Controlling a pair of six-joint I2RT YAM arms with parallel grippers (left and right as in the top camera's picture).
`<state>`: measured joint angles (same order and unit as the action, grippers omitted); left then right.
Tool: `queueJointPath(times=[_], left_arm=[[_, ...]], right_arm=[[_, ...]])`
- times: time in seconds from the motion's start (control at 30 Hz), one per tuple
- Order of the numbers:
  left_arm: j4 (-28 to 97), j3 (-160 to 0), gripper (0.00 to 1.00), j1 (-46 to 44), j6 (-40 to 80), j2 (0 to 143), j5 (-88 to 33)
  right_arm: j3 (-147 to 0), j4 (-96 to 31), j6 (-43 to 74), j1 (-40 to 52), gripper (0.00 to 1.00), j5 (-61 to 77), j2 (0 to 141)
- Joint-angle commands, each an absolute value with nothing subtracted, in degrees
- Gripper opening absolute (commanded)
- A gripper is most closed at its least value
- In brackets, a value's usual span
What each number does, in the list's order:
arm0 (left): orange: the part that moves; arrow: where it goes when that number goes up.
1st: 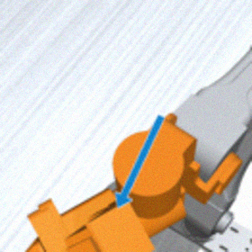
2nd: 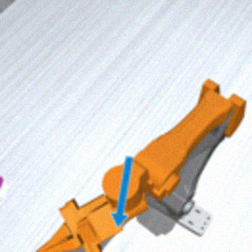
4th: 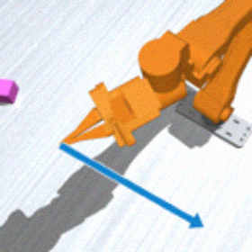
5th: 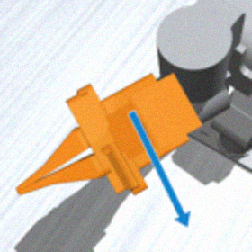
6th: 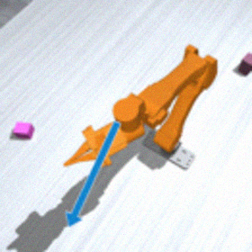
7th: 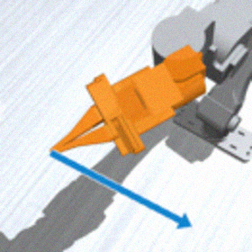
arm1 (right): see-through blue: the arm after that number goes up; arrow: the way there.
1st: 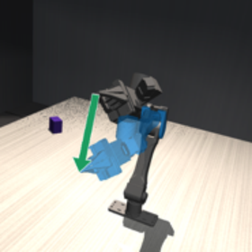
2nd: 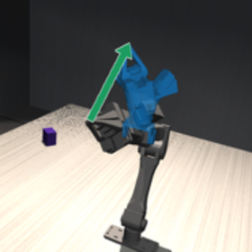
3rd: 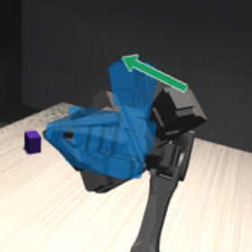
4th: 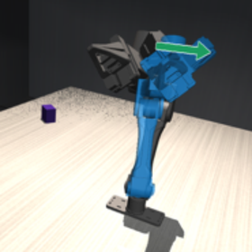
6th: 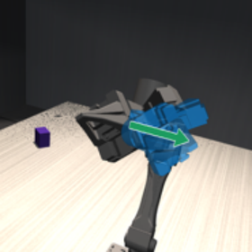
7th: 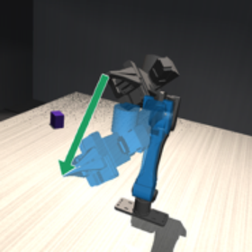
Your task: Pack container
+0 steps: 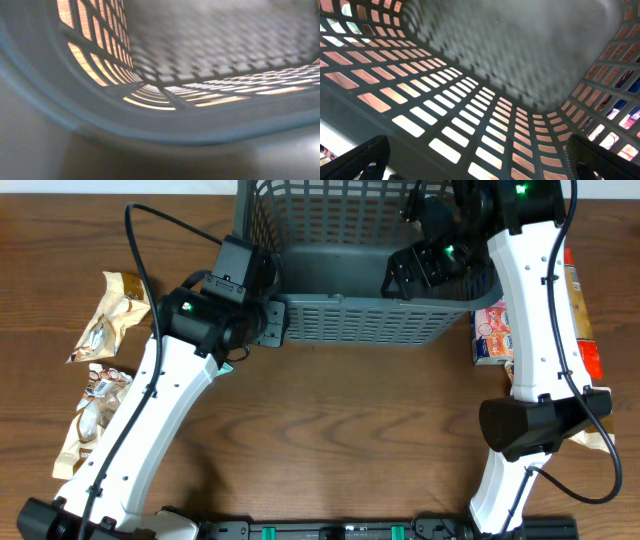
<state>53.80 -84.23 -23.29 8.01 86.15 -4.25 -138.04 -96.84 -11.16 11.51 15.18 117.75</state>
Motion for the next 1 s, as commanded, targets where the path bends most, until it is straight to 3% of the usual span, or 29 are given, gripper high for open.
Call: queueJointPath(times=[0.0, 0.37, 0.67, 0.73, 0.9, 0.97], left_arm=[[53.93, -84.44, 0.49, -22.90, 6.81, 86.04, -3.79], [54.98, -84.75, 0.61, -22.90, 5.56, 82.67, -3.53], [60.45, -86.17, 0.66, -22.90, 5.58, 69.84, -3.33], [61.52, -86.17, 0.72, -22.90, 5.58, 65.60, -3.33], [63.31, -86.17, 1.00, -22.90, 5.61, 56.73, -0.62], [64.16, -86.17, 0.99, -22.90, 5.58, 53.58, 1.13]], right_arm=[[-141.27, -96.79, -10.68, 12.03, 0.99, 15.66, 117.86], [-155.70, -97.30, -7.16, 12.03, 0.99, 16.99, 117.27], [-157.51, -97.27, -2.98, 12.01, 0.99, 15.79, 107.81], [-157.49, -97.30, -1.02, 11.92, 0.99, 12.03, 104.27], [-157.42, -97.32, 5.93, 11.92, 0.99, -3.03, 96.40], [-157.38, -97.32, 8.03, 11.90, 0.99, -7.35, 93.34]])
